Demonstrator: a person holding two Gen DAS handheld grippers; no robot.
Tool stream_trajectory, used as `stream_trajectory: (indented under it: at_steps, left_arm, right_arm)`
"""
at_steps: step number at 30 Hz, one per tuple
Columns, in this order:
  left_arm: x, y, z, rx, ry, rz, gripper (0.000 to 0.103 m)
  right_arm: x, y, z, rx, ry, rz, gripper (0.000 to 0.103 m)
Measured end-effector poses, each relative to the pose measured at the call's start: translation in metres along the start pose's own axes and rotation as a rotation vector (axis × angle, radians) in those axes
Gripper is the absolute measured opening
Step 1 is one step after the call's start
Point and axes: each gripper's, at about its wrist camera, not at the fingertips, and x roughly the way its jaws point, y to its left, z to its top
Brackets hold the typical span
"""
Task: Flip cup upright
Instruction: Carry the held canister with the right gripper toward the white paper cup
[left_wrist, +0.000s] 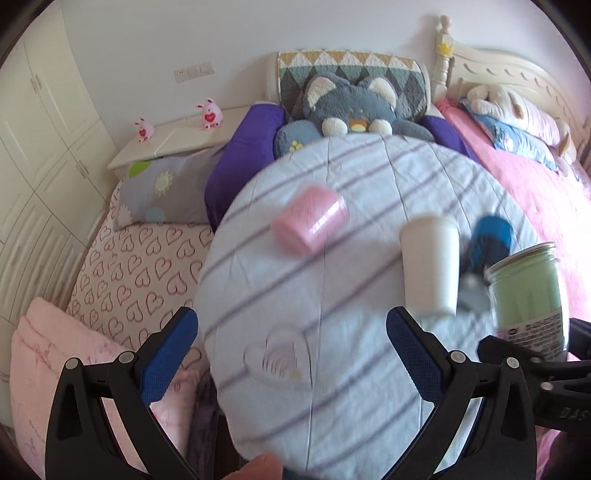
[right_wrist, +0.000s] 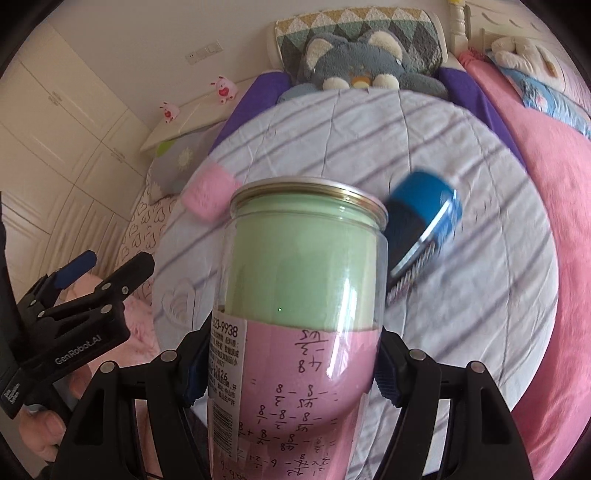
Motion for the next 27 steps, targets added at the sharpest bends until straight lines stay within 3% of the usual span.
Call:
stream_trajectory:
  at_steps: [6,18,20,27]
  left_arm:
    - [-0.01,0.001,-0.043,-0.005,0.03,-0.007,0.103]
    - [-0.017,0.002,-0.076,-0.005,0.06,-0.026,0.103]
    - [-0.017,0.001,-0.077,-0.003,0.062,-0.031,0.103]
    - [-0.025,-0.008,-0.079,0.015,0.055,-0.054,0.103]
  right_arm:
    - [0.02,-0.003,-0.034,0.021,0.043,-0.013,0.072]
    - [0.062,-0.015,-0.038,0.058,0.079,-0.097,0.074]
    - [0.061,-0.013,-0.035,0.049,0.07,-0.118,0.082]
    - [0.034,-0.014,-0.036,0.054,0.017,-0.126,0.082]
